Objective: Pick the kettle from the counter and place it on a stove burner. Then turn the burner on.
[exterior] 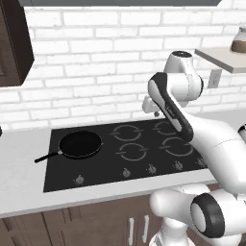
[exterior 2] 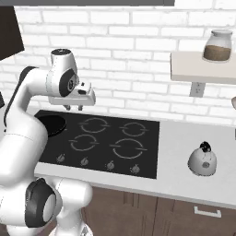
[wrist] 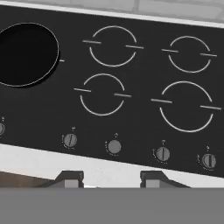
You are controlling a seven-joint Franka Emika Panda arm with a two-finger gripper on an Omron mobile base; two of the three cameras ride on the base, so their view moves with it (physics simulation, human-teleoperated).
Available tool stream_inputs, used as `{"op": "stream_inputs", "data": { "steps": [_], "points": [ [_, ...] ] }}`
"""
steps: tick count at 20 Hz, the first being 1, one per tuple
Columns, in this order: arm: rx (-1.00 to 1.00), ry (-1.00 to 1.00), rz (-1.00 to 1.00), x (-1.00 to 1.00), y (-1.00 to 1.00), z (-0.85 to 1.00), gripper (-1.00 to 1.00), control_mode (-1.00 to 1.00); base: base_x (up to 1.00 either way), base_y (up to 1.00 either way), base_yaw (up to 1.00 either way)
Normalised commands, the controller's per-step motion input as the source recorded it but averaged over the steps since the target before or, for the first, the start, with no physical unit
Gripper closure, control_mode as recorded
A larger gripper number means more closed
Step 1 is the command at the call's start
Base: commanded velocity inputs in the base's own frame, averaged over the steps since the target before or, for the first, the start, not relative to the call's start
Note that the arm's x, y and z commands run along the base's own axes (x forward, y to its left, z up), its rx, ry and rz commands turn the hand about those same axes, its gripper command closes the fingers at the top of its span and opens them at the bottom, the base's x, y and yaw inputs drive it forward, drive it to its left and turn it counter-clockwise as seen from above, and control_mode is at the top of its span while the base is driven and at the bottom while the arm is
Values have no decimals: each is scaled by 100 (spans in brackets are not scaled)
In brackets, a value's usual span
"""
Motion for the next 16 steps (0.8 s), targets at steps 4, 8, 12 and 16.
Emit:
{"op": "stream_inputs", "data": {
  "steps": [4, 8, 12, 16],
  "points": [
    [-1, 0, -6, -5, -27, -8, -100, -100, 0, 0, 0],
    [2, -2, -3, -31, -92, -8, -100, -100, 0, 0, 0],
    [4, -4, -7, -35, -100, 0, -100, -100, 0, 0, 0],
    [5, -1, -12, -31, -100, 0, -100, -100, 0, 0, 0]
  ]
}}
